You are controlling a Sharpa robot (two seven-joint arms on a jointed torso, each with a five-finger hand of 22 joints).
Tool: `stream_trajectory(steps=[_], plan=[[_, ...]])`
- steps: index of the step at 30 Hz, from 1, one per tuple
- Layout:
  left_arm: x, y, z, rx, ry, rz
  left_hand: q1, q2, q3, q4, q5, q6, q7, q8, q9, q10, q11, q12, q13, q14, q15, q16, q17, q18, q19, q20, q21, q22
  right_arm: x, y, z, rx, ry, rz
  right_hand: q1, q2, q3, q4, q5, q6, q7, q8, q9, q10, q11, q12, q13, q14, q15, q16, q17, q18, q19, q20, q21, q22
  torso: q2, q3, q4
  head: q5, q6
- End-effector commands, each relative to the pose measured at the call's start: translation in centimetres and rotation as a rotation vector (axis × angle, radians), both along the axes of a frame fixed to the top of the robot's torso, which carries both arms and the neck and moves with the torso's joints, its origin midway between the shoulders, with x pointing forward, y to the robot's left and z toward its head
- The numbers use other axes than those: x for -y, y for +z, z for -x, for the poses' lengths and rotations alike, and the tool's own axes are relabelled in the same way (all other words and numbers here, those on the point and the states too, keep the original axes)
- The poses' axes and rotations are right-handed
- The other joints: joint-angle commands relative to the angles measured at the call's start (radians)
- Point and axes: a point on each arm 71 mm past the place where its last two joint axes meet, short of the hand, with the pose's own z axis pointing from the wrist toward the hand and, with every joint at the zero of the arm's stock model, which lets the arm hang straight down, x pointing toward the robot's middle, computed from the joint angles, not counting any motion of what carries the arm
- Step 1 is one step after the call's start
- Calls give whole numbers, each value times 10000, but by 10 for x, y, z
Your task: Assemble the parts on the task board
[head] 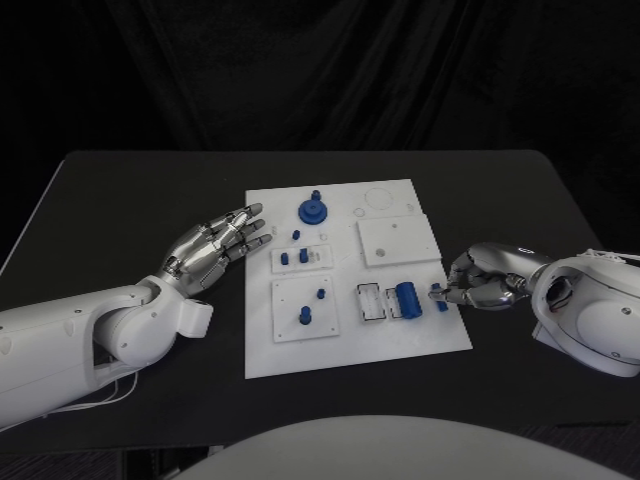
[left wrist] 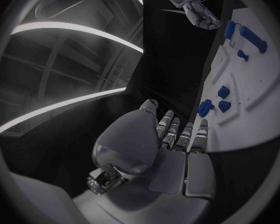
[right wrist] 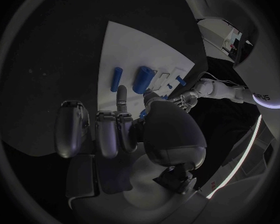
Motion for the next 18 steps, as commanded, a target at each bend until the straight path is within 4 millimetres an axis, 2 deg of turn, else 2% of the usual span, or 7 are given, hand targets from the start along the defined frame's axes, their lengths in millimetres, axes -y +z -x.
stream_trajectory(steps=[1, 8, 13, 15, 16, 18], plan=[[-1, 4, -1, 455, 235, 316, 27, -28, 70, 16, 35, 31, 47, 67, 12, 6, 80, 54, 8, -35, -59, -44, -12, -114, 11, -36, 18, -24, 0, -5, 1, -415, -229, 307, -161, 34, -76, 3, -79, -110, -8, 99, 74, 1058, -80, 26, 2629, 904, -79, 83, 2336, -132, 161, -7, 156, 1981, -8, 2, -14, -19, -1], [-1, 3, -1, 456, 202, 348, 27, -30, 72, 15, 35, 25, 48, 67, 11, 8, 80, 59, 8, -29, -61, -28, -9, -114, 15, -37, 20, -12, -11, -7, -2, -419, 52, 220, -443, 156, -134, 10, -79, -206, -2, 155, 146, 1058, -78, 26, 2629, 913, -80, 94, 2355, -137, 166, -13, 201, 1985, -18, 3, -15, -144, -1], [-1, 3, -1, 450, 212, 334, 27, -31, 76, 14, 35, 27, 49, 67, 12, 6, 81, 54, 7, -30, -57, -28, -9, -113, 13, -37, 19, -16, -17, -11, -5, -511, 229, 252, -1051, 406, -256, 19, 83, -269, 4, 185, 188, 1058, -73, 26, 2629, 904, -78, 77, 2329, -138, 160, -12, 243, 1985, -17, 0, -8, -133, -1], [-2, 3, -1, 446, 215, 331, 27, -31, 76, 14, 35, 27, 49, 67, 12, 6, 81, 54, 7, -30, -57, -28, -9, -113, 13, -37, 19, -16, -19, -13, -6, -541, 301, 247, -1216, 473, -296, 18, 138, -275, 7, 180, 185, 1058, -70, 26, 2629, 902, -76, 72, 2323, -138, 157, -9, 254, 1985, -18, 0, -25, -113, -1], [-2, 3, -1, 445, 215, 330, 27, -31, 76, 14, 35, 27, 49, 67, 12, 6, 81, 54, 7, -30, -57, -28, -9, -113, 13, -37, 19, -16, -19, -13, -6, -547, 330, 235, -1370, 492, -381, 5, 454, -299, 13, 151, 167, 1058, -63, 26, 2629, 896, -73, 63, 2309, -137, 149, -9, 256, 1982, -18, 1, -27, -106, -1], [-2, 3, -1, 441, 215, 329, 27, -31, 76, 14, 35, 27, 49, 67, 12, 6, 81, 54, 7, -30, -57, -28, -9, -113, 13, -37, 19, -16, -21, -15, -6, -547, 378, 207, -1383, 496, -392, 5, 491, -302, 16, 146, 163, 1058, -64, 26, 2629, 894, -71, 60, 2303, -138, 150, -7, 261, 1983, -18, 1, -23, -92, -1]])
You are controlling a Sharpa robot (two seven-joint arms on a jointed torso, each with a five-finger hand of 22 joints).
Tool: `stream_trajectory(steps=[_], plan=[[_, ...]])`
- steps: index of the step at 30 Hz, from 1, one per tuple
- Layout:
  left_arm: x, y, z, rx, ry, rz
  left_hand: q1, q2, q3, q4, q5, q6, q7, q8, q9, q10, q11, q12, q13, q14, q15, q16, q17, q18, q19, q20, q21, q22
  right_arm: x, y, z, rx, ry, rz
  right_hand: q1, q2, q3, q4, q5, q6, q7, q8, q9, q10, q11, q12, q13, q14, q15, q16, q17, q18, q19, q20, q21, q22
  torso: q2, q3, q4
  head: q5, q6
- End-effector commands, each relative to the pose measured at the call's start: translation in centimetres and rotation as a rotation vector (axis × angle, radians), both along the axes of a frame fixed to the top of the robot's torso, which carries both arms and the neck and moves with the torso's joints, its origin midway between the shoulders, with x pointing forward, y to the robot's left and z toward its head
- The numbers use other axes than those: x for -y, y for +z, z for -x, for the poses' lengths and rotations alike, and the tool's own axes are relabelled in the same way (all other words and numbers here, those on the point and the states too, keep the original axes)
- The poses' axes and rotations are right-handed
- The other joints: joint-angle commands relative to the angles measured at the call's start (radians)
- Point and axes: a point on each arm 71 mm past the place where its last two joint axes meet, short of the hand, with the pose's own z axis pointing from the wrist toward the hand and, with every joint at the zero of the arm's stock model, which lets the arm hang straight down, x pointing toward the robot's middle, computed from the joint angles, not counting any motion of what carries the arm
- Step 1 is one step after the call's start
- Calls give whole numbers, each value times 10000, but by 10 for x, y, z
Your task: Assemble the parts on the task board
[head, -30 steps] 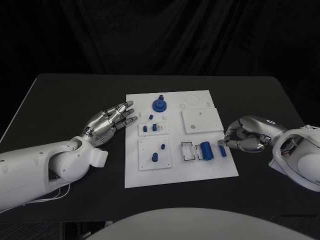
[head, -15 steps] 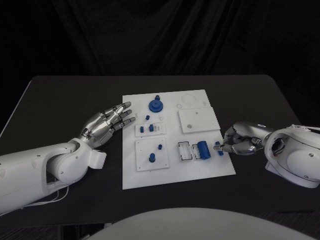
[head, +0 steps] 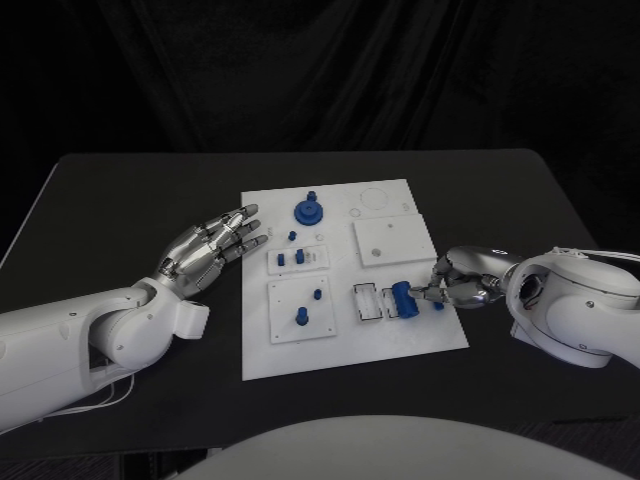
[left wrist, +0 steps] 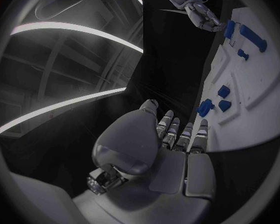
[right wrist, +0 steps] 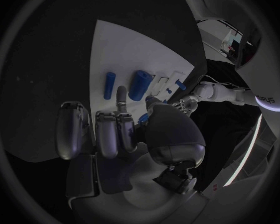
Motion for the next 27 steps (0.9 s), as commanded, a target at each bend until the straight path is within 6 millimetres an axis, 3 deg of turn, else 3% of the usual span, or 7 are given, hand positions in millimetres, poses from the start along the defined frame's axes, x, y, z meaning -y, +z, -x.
stream_trajectory(steps=[1, 6, 24, 27], plan=[[-1, 4, 0, 442, 179, 349, 27, -31, 51, -14, 35, 27, 49, 67, 12, 6, 82, 54, 9, -30, -57, -28, -8, -113, 14, -37, 18, -1, -1, -4, 0, -171, 72, 91, -97, 20, -58, -1, 151, -77, -7, 17, -17, 1059, -64, 26, 2631, 927, -43, 17, 2317, -143, 156, -7, 57, 1988, 1, -4, -6, 27, 0], [0, 3, 0, 433, 159, 357, 27, -31, 51, -14, 35, 27, 49, 67, 12, 6, 82, 54, 9, -30, -57, -28, -8, -113, 14, -37, 18, -1, -5, -7, -2, -243, 175, 133, -109, 61, -75, -7, 272, -79, -6, -5, -36, 1059, -64, 26, 2631, 972, -43, 83, 2429, -173, 217, -6, 194, 2028, 1, 4, 10, -25, 0], [1, 2, 0, 361, 75, 377, 28, -29, 73, -17, 37, 8, 61, 64, 9, 0, 94, 46, 7, -32, -43, -21, -6, -112, 10, -36, 16, -6, -15, -23, -7, -607, 385, 358, -112, 108, -109, -3, 499, -77, 2, -44, -70, 1059, -57, 26, 2631, 959, -39, 61, 2393, -170, 211, -3, 198, 2023, 0, 2, -9, 70, 0], [2, 1, 0, 350, 50, 389, 29, -28, 76, -17, 37, 7, 62, 64, 9, -2, 95, 44, 6, -32, -40, -20, -6, -112, 10, -35, 16, -5, -15, -23, -7, -646, 401, 395, 74, 60, -96, -40, 728, -29, -13, -40, -76, 1059, -67, 26, 2631, 947, -46, 41, 2360, -162, 196, -5, 181, 2013, 4, 12, -7, 63, 0]])
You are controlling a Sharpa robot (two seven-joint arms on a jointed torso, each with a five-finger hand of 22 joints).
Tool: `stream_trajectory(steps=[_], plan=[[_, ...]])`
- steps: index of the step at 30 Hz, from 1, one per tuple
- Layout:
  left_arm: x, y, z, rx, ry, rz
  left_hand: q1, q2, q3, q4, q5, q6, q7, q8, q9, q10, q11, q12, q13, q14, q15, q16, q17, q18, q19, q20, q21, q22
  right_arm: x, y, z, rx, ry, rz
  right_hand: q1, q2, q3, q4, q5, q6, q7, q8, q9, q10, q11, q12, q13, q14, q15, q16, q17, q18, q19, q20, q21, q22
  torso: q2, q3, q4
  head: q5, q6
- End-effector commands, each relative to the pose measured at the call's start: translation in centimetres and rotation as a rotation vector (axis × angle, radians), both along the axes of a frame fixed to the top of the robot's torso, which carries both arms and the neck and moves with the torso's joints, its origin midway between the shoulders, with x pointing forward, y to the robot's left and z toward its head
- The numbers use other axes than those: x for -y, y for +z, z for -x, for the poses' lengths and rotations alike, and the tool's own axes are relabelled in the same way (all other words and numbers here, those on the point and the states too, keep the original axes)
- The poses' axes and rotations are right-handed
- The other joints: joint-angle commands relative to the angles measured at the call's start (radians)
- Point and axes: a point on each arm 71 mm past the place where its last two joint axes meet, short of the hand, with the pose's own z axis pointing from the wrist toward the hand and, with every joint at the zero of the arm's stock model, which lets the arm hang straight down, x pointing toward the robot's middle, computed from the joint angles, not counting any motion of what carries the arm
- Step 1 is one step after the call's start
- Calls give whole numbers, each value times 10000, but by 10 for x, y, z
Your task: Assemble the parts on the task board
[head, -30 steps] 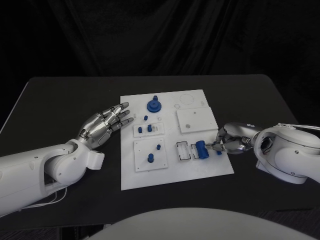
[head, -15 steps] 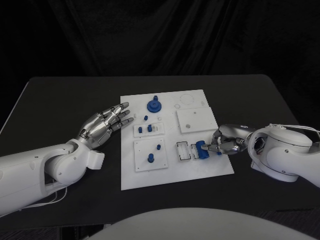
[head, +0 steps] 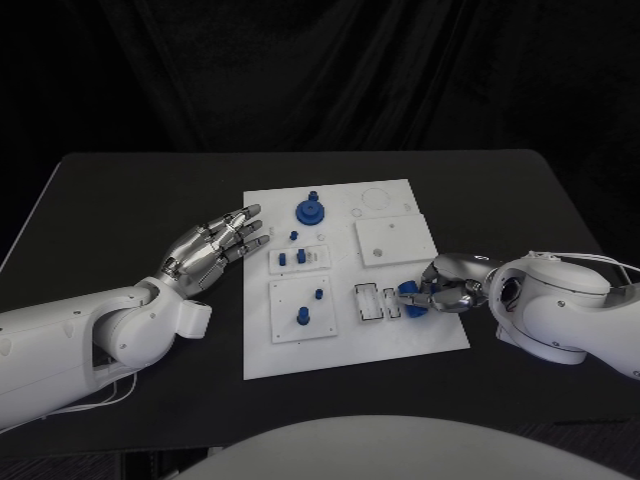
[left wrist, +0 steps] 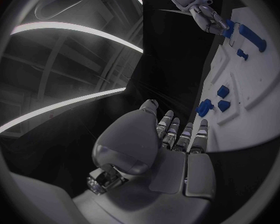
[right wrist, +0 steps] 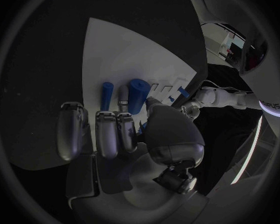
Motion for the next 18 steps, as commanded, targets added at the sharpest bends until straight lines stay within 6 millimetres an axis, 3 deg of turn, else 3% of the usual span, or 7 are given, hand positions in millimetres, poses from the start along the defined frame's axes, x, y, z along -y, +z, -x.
stream_trajectory(steps=[1, 3, 9, 14, 16, 18], plan=[[2, 3, 0, 371, 54, 388, 29, -28, 48, 10, 37, 7, 62, 64, 9, -1, 96, 44, 9, -32, -40, -21, -5, -112, 10, -35, 16, -7, 0, -4, 1, -226, 61, 187, 157, -8, -42, -15, 224, 21, 8, -72, -23, 1059, -68, 27, 2633, 947, -47, -26, 2360, -163, 195, -6, 16, 2013, 2, 8, 1, -16, 0], [2, 3, 0, 360, 32, 399, 29, -28, 48, 10, 37, 7, 62, 64, 9, -1, 96, 44, 9, -32, -40, -21, -5, -112, 10, -35, 16, -7, 0, -4, 1, -259, 63, 226, 327, -61, -21, -15, 535, 16, 5, -94, -37, 1059, -73, 27, 2633, 947, -52, -28, 2359, -163, 192, -9, 25, 2012, -1, 4, 8, -29, 0], [2, 2, 0, 341, 24, 402, 29, -25, 62, 9, 35, -16, 70, 59, 6, -12, 102, 30, 6, -34, -21, -20, -4, -111, 9, -32, 15, -8, 0, -6, 1, -346, 38, 345, 1656, -505, 544, -300, 3226, -45, -41, -200, -86, 1059, -120, 27, 2633, 927, -96, -66, 2304, -150, 150, -45, 4, 1994, -3, -1, 0, 4, 0], [2, 2, 1, 322, 29, 388, 29, -24, 67, 9, 35, -12, 72, 60, 7, -14, 104, 29, 6, -33, -15, -17, -4, -111, 12, -31, 16, -1, 2, -5, 0, -277, -168, 390, 2062, -708, 915, -385, 4124, -59, -48, -218, -85, 1059, -132, 27, 2633, 928, -109, -67, 2305, -155, 153, -61, 29, 1999, -2, -3, 0, 46, 0], [2, 2, 1, 311, 16, 395, 29, -24, 67, 9, 35, -12, 72, 60, 7, -14, 104, 29, 6, -33, -15, -17, -4, -111, 12, -31, 16, -1, 3, -5, -1, -203, -315, 457, 2174, -926, 1115, -426, 4900, -3, -90, -72, 43, 1059, -170, 27, 2633, 955, -142, -28, 2368, -173, 202, -88, 119, 2024, -2, -4, -5, 56, 0], [2, 2, 1, 300, 1, 404, 29, -24, 67, 9, 35, -12, 72, 60, 7, -14, 104, 29, 6, -33, -15, -17, -4, -111, 12, -31, 16, -1, 3, -5, -1, -113, -375, 675, 2274, -1084, 1195, -535, 5133, 7, -130, 57, 165, 1059, -204, 27, 2633, 971, -175, -4, 2407, -165, 194, -113, 98, 2015, -2, -3, -4, 46, 0]])
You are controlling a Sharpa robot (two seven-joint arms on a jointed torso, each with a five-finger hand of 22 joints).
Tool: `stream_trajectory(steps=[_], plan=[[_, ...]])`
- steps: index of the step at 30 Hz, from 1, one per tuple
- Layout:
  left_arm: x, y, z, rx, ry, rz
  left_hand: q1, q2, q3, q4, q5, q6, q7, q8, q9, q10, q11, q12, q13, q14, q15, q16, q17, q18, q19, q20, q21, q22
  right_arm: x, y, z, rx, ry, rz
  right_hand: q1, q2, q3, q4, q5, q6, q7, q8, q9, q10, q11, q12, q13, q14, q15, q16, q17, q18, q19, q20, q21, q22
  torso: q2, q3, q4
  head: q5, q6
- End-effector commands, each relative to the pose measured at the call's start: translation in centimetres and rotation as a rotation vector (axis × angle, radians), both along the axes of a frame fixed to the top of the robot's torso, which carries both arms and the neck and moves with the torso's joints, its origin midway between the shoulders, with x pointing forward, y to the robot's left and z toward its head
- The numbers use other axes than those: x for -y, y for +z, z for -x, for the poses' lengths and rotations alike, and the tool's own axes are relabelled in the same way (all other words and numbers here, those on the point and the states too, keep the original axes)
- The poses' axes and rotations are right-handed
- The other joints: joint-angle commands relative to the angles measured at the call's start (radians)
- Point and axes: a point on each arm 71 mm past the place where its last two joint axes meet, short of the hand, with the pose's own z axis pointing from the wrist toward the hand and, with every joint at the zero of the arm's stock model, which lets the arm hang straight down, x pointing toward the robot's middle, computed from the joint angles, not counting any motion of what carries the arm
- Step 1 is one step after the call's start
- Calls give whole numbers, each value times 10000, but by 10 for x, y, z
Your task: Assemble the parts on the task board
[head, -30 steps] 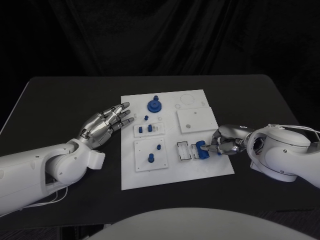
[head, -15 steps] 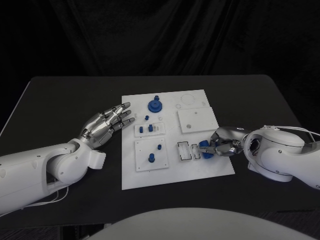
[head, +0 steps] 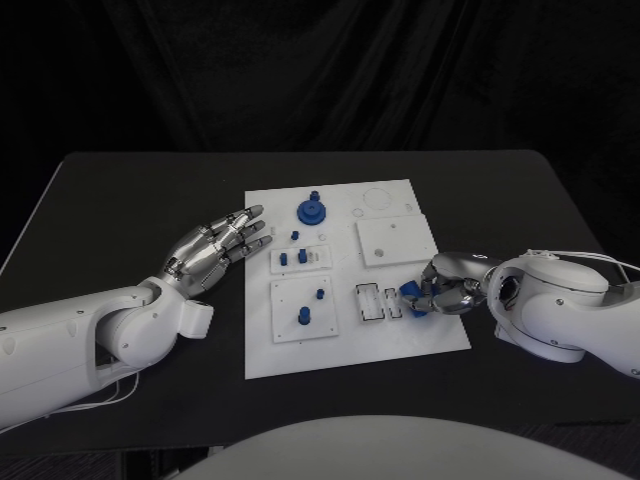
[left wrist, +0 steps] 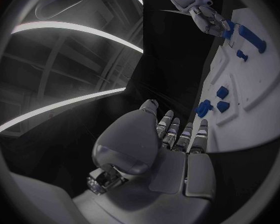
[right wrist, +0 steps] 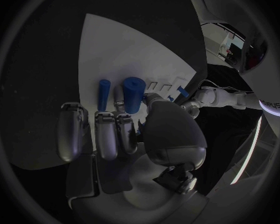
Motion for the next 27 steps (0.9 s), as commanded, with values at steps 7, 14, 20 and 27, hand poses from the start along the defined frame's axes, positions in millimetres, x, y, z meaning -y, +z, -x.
stream_trajectory(steps=[7, 14, 20, 27], plan=[[1, 2, 1, 304, 24, 383, 30, -20, 87, 5, 34, -18, 83, 59, 6, 19, 78, 31, 7, -29, 7, -4, 0, -112, 18, -27, 19, 9, 7, -8, 1, -114, -424, 1396, 8, -430, 662, -625, -371, -596, -277, 1160, 1387, 1039, -208, 27, 2634, 1036, -214, 180, 2633, -183, 233, -216, 48, 2028, 1, -1, 5, -3, 0], [1, 2, 2, 274, 5, 392, 30, -16, 107, 2, 34, -21, 93, 58, 5, 17, 86, 36, 7, -25, 35, 9, 2, -112, 29, -23, 25, 27, 8, -10, 1, -273, -488, 1848, 275, -495, 865, -992, -795, -1064, -275, 1422, 1851, 1039, -212, 27, 2634, 1036, -245, 180, 2633, -182, 250, -253, 17, 2019, 2, -2, -2, 5, 0], [2, 1, 2, 247, -18, 401, 30, -16, 107, 2, 34, -21, 93, 58, 5, 17, 86, 36, 7, -25, 35, 9, 2, -112, 29, -23, 25, 27, 9, -13, 0, -556, -464, 2284, 330, -517, 920, -1226, -1430, -1538, -163, 1543, 2137, 1039, -126, 27, 2634, 1036, -178, 180, 2633, -182, 262, -206, -6, 2015, 2, -1, 1, 12, 0], [1, 0, 2, 221, -25, 398, 27, -12, 141, 1, 33, -24, 106, 59, 5, 49, 115, 105, 19, -16, 76, 29, 6, -114, 39, -18, 29, 33, 9, -15, 0, -722, -446, 2537, -155, -462, 475, -1014, -3766, -2049, -23, 1673, 2402, 1039, -25, 27, 2634, 1036, -86, 180, 2633, -170, 257, -113, -71, 2001, 0, -3, -1, 55, 0]])
